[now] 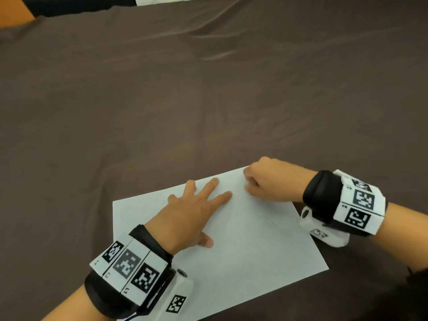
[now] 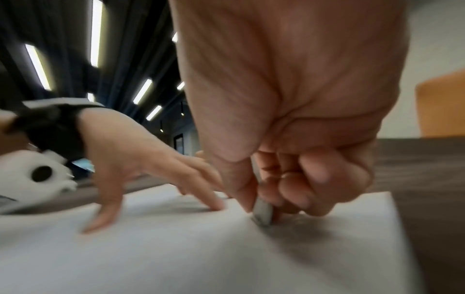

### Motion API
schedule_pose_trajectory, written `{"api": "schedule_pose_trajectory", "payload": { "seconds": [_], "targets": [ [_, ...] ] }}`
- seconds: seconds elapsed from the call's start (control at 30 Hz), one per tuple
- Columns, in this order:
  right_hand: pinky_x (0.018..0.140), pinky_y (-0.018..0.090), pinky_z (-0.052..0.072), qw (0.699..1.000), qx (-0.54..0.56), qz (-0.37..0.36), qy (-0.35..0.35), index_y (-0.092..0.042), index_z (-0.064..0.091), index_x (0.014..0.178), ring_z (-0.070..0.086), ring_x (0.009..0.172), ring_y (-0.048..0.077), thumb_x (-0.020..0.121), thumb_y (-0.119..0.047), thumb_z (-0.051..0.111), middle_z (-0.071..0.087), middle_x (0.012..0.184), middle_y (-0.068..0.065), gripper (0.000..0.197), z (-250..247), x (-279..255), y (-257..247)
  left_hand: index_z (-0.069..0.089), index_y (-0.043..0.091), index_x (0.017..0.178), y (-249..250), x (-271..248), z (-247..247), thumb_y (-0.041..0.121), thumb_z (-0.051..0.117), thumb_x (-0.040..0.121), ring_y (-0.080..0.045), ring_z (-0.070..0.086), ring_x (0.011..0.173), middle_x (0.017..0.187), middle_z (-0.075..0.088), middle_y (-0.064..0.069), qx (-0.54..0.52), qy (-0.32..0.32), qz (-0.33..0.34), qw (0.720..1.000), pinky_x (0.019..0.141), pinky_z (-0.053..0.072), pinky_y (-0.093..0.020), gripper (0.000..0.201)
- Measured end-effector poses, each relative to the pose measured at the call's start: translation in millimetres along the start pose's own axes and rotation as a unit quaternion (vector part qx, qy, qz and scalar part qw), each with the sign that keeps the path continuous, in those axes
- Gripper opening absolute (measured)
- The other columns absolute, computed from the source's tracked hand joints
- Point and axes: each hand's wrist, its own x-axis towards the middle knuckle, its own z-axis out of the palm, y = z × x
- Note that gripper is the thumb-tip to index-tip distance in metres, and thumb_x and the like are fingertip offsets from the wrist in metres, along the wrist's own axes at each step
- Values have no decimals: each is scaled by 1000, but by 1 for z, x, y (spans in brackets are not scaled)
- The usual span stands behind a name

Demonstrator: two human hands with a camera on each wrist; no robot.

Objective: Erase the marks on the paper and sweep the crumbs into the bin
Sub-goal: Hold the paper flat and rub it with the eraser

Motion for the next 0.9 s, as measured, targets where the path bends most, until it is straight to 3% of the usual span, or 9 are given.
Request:
{"api": "schedule_pose_trajectory", "payload": {
  "seconds": [0.1,0.2,0.27,0.37,0.47,0.6,0.7,0.8,0.9],
  "targets": [
    [47,28,27,999,0,18,29,-14,36,70,38,57,19,94,-24,45,37,71,1,27,-3,5,0,-10,42,152,0,1,2,46,67,87,-31,12,137,159,-17,8,2,4,-1,1000,98,43,-43,101],
    [47,25,23,1000,9,-22,17,-19,32,68,39,61,18,95,-27,43,34,70,-2,31,14,4,-16,-12,42,152,0,1,4,49,66,88,-32,12,138,160,-18,6,18,10,0,1000,98,44,-43,101],
    [48,26,23,999,24,-8,25,-15,38,75,43,65,22,96,-28,43,36,72,-1,25,11,8,-10,-12,42,152,0,2,4,49,65,88,-32,12,138,160,-19,6,22,11,1,1000,97,44,-42,100],
    [47,28,23,997,24,34,58,-11,41,83,39,59,22,97,-26,42,36,72,2,20,-2,15,-2,-13,43,152,-1,3,5,49,65,88,-32,12,138,160,-20,6,18,8,4,1000,98,43,-43,100],
    [46,26,21,999,9,3,50,-12,38,86,36,59,20,98,-24,40,30,69,-2,16,7,15,-21,-14,44,151,-1,3,5,50,65,88,-32,12,138,160,-21,2,23,7,5,1000,96,44,-41,101],
    [47,27,24,998,44,2,50,-11,41,79,41,60,21,96,-24,42,36,70,0,22,7,18,-19,-16,48,149,-1,5,7,54,64,87,-33,15,137,159,-21,-8,32,10,1,999,93,43,-38,102],
    [48,28,25,998,28,9,53,-17,33,69,41,58,19,97,-23,42,36,69,-1,30,2,22,-23,-14,50,149,-1,4,7,53,64,87,-33,14,137,159,-21,-11,22,2,2,1000,96,42,-41,100],
    [54,31,30,997,39,-22,58,-13,40,80,44,66,25,97,-23,42,35,68,-1,20,11,24,-41,-12,51,148,-1,4,6,53,64,87,-33,15,136,159,-21,-12,30,7,6,1000,94,43,-39,98],
    [52,31,29,996,52,3,69,-11,44,84,45,68,26,96,-25,42,35,69,-1,18,5,29,-31,-15,53,147,0,3,7,54,62,88,-34,14,138,158,-22,-13,32,7,8,999,95,42,-40,97]
  ]
}}
